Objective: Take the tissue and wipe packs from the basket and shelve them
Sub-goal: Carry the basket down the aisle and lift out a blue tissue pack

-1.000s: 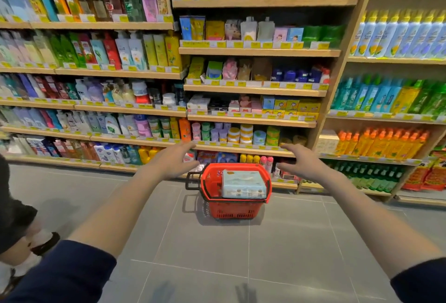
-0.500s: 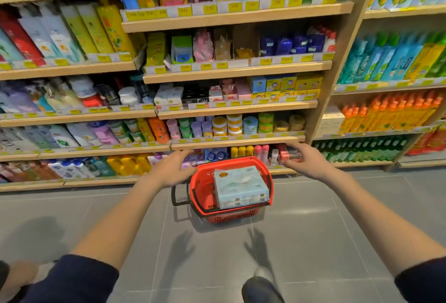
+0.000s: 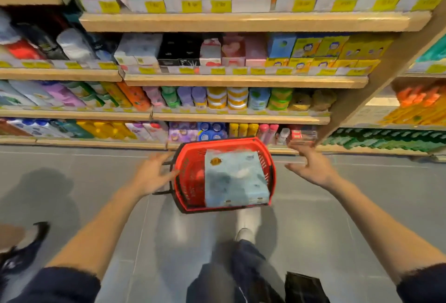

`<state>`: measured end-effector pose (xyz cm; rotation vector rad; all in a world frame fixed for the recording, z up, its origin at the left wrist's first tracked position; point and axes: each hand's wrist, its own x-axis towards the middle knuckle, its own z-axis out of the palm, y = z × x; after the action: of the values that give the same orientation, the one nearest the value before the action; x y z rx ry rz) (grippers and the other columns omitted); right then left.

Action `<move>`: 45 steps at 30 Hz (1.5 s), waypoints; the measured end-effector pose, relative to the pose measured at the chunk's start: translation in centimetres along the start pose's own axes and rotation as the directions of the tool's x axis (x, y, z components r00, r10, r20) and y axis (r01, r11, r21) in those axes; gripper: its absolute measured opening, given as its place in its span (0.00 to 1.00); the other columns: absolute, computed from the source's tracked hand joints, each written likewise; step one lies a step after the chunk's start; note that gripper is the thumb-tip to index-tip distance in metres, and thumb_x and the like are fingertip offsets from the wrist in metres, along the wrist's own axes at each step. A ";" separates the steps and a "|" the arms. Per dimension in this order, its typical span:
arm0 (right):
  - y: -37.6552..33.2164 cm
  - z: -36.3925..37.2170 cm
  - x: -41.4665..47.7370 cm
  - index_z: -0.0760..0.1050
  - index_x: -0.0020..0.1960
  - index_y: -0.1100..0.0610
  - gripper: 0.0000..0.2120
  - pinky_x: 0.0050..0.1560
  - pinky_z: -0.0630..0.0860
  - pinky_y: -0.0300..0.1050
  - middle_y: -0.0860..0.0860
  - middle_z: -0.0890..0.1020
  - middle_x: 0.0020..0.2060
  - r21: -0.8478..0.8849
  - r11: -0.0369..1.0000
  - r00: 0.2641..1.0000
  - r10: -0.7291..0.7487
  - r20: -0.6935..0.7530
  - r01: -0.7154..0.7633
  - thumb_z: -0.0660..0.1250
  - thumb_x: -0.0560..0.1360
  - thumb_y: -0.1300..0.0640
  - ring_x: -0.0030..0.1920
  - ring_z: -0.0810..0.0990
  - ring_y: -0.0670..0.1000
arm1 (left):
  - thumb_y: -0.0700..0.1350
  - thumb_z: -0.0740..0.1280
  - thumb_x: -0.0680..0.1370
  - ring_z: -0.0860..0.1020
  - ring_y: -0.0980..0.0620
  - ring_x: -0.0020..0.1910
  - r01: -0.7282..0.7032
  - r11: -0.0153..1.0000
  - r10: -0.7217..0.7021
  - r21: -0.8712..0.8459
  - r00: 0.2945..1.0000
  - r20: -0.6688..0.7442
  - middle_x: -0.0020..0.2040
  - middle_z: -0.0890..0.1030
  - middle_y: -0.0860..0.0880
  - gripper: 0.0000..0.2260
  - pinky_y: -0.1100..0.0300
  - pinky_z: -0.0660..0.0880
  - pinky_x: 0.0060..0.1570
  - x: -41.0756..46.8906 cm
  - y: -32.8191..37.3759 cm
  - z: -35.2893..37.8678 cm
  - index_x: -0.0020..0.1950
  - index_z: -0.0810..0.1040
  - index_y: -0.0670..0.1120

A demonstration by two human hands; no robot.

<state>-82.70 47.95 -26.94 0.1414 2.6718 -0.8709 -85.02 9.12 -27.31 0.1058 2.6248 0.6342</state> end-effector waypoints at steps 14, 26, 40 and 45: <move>13.6 14.4 14.7 0.66 0.69 0.56 0.28 0.64 0.66 0.50 0.58 0.73 0.65 0.055 0.981 0.979 0.180 0.097 -0.186 0.69 0.71 0.57 0.65 0.70 0.57 | 0.58 0.65 0.72 0.69 0.41 0.67 0.264 0.964 -0.262 0.012 0.946 0.193 0.69 0.68 0.41 0.30 0.50 0.71 0.61 15.6 -13.8 14.1 0.72 0.65 0.52; 24.1 27.7 23.3 0.63 0.71 0.54 0.31 0.60 0.64 0.44 0.61 0.71 0.61 0.113 0.960 0.965 0.251 0.068 -0.258 0.68 0.70 0.56 0.61 0.71 0.60 | 0.65 0.58 0.65 0.67 0.31 0.62 0.313 0.950 -0.308 0.010 0.939 -0.154 0.63 0.64 0.30 0.36 0.41 0.67 0.64 22.4 -22.9 26.8 0.68 0.71 0.47; 25.6 30.6 24.0 0.59 0.65 0.34 0.35 0.49 0.65 0.16 0.52 0.75 0.56 0.246 0.948 0.967 0.234 -0.104 -0.203 0.70 0.70 0.62 0.54 0.75 0.48 | 0.49 0.76 0.64 0.72 0.46 0.46 0.400 0.878 -0.443 -0.263 0.887 -0.129 0.50 0.70 0.42 0.36 0.44 0.73 0.55 22.8 -22.4 27.6 0.63 0.61 0.69; 23.7 29.6 23.9 0.62 0.60 0.28 0.31 0.44 0.67 0.21 0.51 0.78 0.52 0.250 0.945 0.955 0.254 -0.152 -0.211 0.70 0.71 0.59 0.46 0.76 0.48 | 0.49 0.76 0.65 0.75 0.47 0.44 0.393 0.870 -0.453 -0.298 0.876 -0.167 0.50 0.72 0.43 0.32 0.45 0.76 0.53 22.9 -22.0 26.6 0.63 0.65 0.68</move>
<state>-92.44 49.56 -70.65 0.6084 2.6337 -1.1345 -93.58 4.53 -67.58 -0.6497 2.6206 0.8554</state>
